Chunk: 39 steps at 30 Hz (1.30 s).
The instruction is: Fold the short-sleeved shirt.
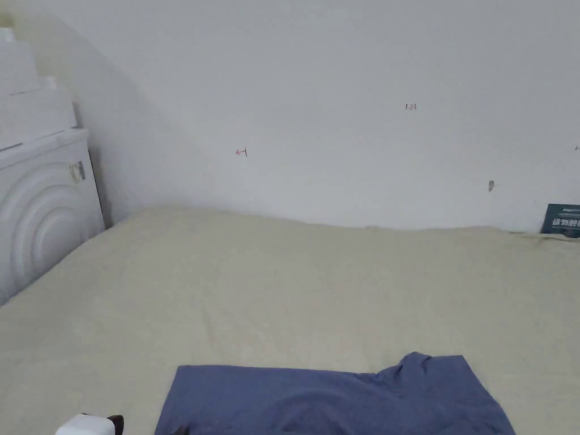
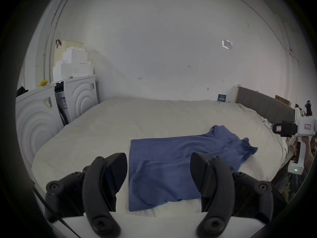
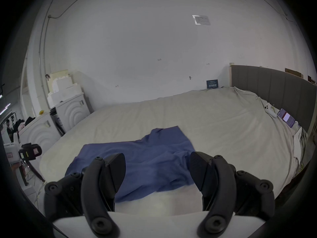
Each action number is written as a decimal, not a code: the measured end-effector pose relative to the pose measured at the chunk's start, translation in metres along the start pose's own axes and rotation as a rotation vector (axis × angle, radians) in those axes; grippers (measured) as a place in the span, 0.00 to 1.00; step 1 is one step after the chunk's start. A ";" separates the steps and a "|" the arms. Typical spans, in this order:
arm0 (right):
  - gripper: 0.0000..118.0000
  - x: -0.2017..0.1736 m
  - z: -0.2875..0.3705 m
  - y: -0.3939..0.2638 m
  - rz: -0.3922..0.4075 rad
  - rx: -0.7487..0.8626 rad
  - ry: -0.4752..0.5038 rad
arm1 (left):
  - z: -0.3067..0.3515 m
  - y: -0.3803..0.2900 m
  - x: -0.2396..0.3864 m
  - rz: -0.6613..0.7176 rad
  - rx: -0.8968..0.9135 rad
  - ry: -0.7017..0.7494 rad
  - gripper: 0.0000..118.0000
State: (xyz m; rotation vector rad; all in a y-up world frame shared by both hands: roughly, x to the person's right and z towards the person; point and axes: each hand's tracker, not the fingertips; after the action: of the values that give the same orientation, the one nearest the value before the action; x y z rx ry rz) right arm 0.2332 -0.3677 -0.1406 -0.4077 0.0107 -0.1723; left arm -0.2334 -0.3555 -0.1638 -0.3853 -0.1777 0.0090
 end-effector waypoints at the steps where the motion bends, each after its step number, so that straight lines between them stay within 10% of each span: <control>1: 0.67 -0.008 0.007 -0.004 0.017 -0.005 -0.003 | 0.007 -0.002 0.006 -0.001 0.002 -0.007 0.69; 6: 0.61 -0.032 0.033 -0.024 0.037 0.004 0.000 | 0.029 -0.017 0.027 -0.001 0.007 -0.014 0.51; 9: 0.32 -0.041 0.041 -0.035 0.060 -0.001 -0.001 | 0.038 -0.026 0.035 -0.005 -0.004 -0.024 0.15; 12: 0.03 -0.045 0.044 -0.043 0.073 -0.010 -0.007 | 0.044 -0.034 0.041 -0.016 -0.016 -0.041 0.00; 31: 0.00 -0.050 0.037 -0.040 0.030 -0.036 0.033 | 0.011 -0.054 0.011 0.000 -0.121 0.056 0.00; 34: 0.00 -0.050 0.037 -0.042 0.051 -0.058 0.038 | -0.016 -0.062 -0.007 -0.017 -0.150 0.100 0.19; 36: 0.00 -0.048 0.034 -0.044 0.051 -0.074 0.043 | -0.038 -0.069 -0.017 -0.052 -0.182 0.085 0.63; 39: 0.01 -0.045 0.026 -0.046 0.037 -0.102 0.045 | -0.074 -0.078 -0.024 -0.123 -0.254 0.058 0.70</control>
State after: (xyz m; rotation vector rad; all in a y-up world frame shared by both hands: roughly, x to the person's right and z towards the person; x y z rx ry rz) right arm 0.1826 -0.3916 -0.0994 -0.5046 0.0716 -0.1450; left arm -0.2457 -0.4567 -0.2057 -0.6267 -0.1454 -0.1472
